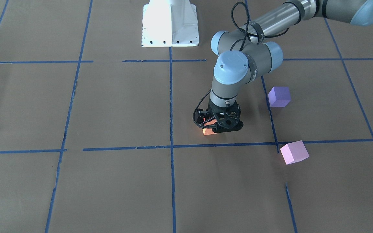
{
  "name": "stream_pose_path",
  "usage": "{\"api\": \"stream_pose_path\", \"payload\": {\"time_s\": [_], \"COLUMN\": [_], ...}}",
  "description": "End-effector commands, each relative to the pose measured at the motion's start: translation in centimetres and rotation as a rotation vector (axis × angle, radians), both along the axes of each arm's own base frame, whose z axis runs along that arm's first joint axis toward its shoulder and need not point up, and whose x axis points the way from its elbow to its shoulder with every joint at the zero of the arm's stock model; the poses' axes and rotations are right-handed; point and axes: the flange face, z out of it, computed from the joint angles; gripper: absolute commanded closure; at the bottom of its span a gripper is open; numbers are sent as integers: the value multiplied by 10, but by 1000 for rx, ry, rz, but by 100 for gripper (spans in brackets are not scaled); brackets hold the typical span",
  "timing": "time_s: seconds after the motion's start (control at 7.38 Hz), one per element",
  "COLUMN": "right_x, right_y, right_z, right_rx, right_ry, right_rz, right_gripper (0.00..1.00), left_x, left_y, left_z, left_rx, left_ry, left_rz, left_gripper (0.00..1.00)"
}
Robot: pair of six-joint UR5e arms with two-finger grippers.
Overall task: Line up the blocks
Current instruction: 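Close the left gripper on the orange cube and lift it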
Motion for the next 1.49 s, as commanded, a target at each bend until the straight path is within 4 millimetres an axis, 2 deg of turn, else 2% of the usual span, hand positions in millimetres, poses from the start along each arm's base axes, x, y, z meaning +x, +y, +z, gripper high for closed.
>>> {"api": "stream_pose_path", "payload": {"time_s": [0.0, 0.27, 0.54, 0.95, 1.08, 1.22, 1.35], "right_x": [0, 0, 0, 0, 0, 0, 0], "right_y": [0, 0, 0, 0, 0, 0, 0], "right_z": [0, 0, 0, 0, 0, 0, 0], "right_rx": [0, 0, 0, 0, 0, 0, 0], "right_ry": [0, 0, 0, 0, 0, 0, 0], "right_rz": [1, -1, 1, -1, 1, 1, -1], "right_gripper": [0, 0, 0, 0, 0, 0, 0], "left_x": [2, 4, 25, 30, 30, 30, 27], "left_y": [2, 6, 27, 26, 25, 24, 22], "left_z": [8, 2, 7, 16, 18, 17, 8], "left_rx": [0, -6, -29, -33, -33, -49, -43], "left_ry": [13, 23, 25, 12, 13, 17, 40], "left_rz": [2, 13, 32, 29, 26, 11, -3], "left_gripper": [0, 0, 0, 1, 17, 57, 100]}}
